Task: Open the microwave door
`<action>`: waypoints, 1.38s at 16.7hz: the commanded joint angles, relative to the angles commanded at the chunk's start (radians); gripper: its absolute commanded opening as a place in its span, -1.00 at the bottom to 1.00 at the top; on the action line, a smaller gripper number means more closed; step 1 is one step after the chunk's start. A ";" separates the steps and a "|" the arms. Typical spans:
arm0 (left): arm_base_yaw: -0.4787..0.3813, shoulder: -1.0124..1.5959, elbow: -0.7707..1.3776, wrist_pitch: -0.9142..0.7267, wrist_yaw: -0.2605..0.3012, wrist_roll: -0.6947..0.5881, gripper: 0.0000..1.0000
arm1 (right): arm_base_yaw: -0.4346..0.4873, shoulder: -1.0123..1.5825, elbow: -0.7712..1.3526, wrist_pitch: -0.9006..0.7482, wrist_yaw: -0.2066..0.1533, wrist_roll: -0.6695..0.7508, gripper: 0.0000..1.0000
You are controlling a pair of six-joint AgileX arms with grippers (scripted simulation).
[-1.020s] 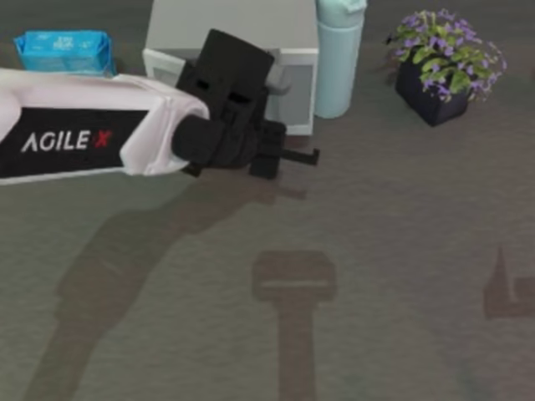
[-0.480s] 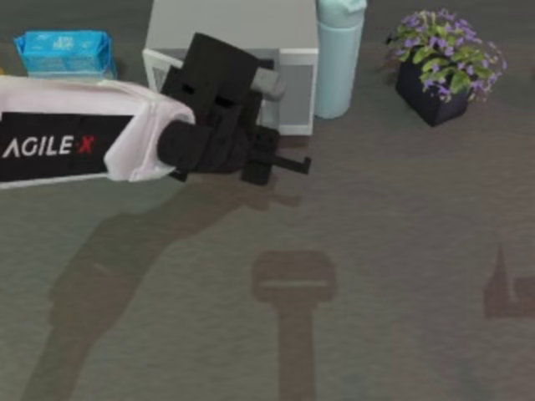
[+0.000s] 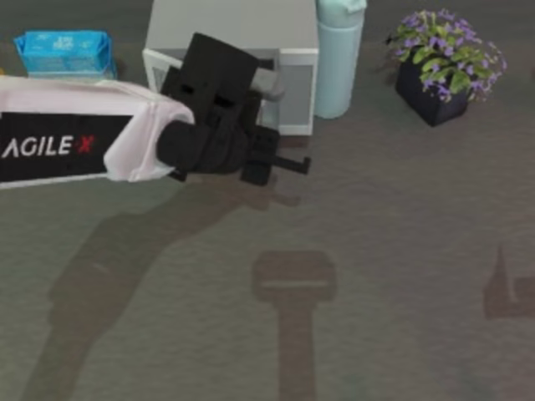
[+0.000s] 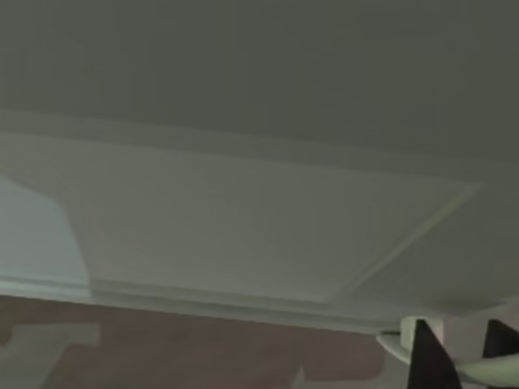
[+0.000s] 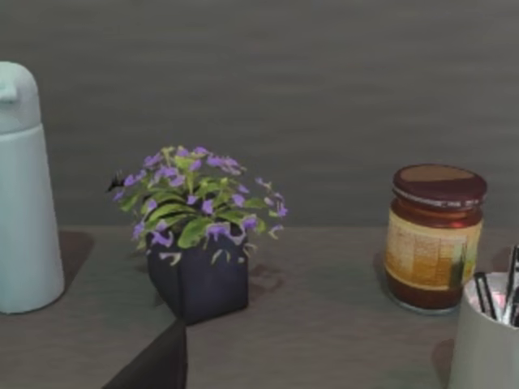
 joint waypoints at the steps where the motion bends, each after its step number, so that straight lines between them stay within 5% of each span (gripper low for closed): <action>1: 0.000 0.000 0.000 0.000 0.000 0.000 -1.00 | 0.000 0.000 0.000 0.000 0.000 0.000 1.00; 14: 0.000 0.000 0.000 0.000 0.000 0.000 -1.00 | 0.000 0.000 0.000 0.000 0.000 0.000 1.00; 23: 0.021 -0.033 -0.045 0.016 0.054 0.062 -1.00 | 0.000 0.000 0.000 0.000 0.000 0.000 1.00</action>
